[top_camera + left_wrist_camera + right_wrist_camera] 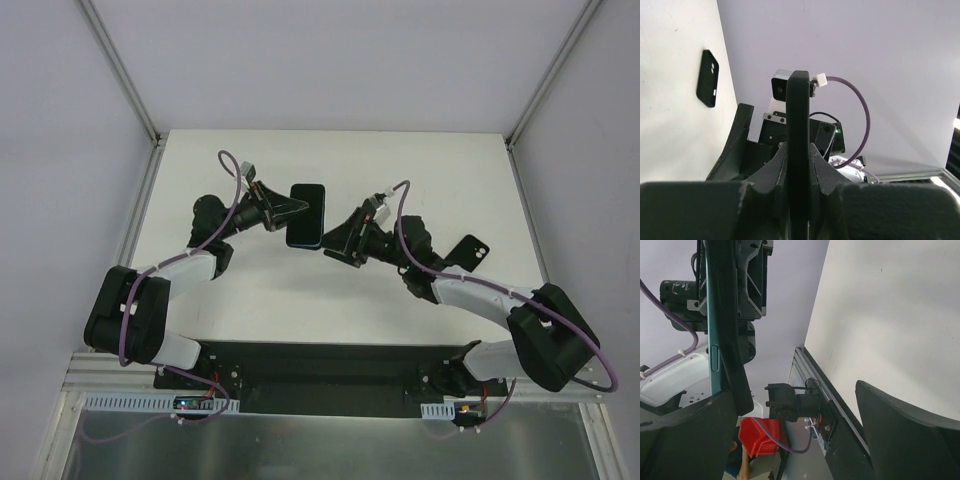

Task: Take the phone out of the phone case
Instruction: Remove the phone case from the phone.

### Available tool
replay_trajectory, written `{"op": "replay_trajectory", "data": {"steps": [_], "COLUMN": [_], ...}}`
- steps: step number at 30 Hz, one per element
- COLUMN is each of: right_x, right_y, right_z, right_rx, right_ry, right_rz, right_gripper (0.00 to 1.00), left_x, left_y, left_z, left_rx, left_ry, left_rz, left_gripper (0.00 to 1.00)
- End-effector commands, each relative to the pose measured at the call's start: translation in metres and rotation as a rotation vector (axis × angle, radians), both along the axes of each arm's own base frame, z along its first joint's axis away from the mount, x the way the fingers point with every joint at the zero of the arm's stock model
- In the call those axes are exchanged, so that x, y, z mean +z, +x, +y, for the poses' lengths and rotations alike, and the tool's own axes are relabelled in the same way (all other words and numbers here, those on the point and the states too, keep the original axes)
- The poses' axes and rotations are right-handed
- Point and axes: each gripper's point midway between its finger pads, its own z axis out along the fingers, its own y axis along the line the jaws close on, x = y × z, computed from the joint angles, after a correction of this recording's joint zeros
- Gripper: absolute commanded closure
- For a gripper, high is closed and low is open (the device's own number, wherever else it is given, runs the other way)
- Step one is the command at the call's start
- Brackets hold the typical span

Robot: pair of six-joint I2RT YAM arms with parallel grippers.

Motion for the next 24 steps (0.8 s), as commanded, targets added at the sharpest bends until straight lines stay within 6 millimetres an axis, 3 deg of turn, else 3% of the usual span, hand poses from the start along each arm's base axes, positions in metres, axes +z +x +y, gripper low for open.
{"op": "replay_trajectory", "data": {"steps": [1, 7, 17, 20, 24], "right_x": [0.077, 0.082, 0.111, 0.123, 0.133], "right_y": [0.022, 0.033, 0.042, 0.039, 0.033], "right_z": [0.016, 0.025, 0.031, 0.031, 0.028], "right_rx": [-0.047, -0.047, -0.010, 0.010, 0.020], "right_ry": [0.200, 0.210, 0.252, 0.272, 0.287], "right_rz": [-0.149, -0.135, -0.178, -0.205, -0.229], "right_gripper": [0.01, 0.02, 0.04, 0.09, 0.25], "left_x": [0.014, 0.007, -0.020, -0.026, -0.031], "left_y": [-0.040, -0.050, -0.061, -0.060, -0.058], "left_z": [-0.013, -0.015, -0.012, -0.012, -0.013], "left_rx": [-0.127, -0.130, -0.141, -0.141, -0.139], "left_ry": [-0.003, 0.045, 0.089, 0.097, 0.106], "left_rz": [-0.115, -0.134, -0.093, -0.085, -0.077], "left_gripper": [1.00, 1.00, 1.00, 1.00, 1.00]}}
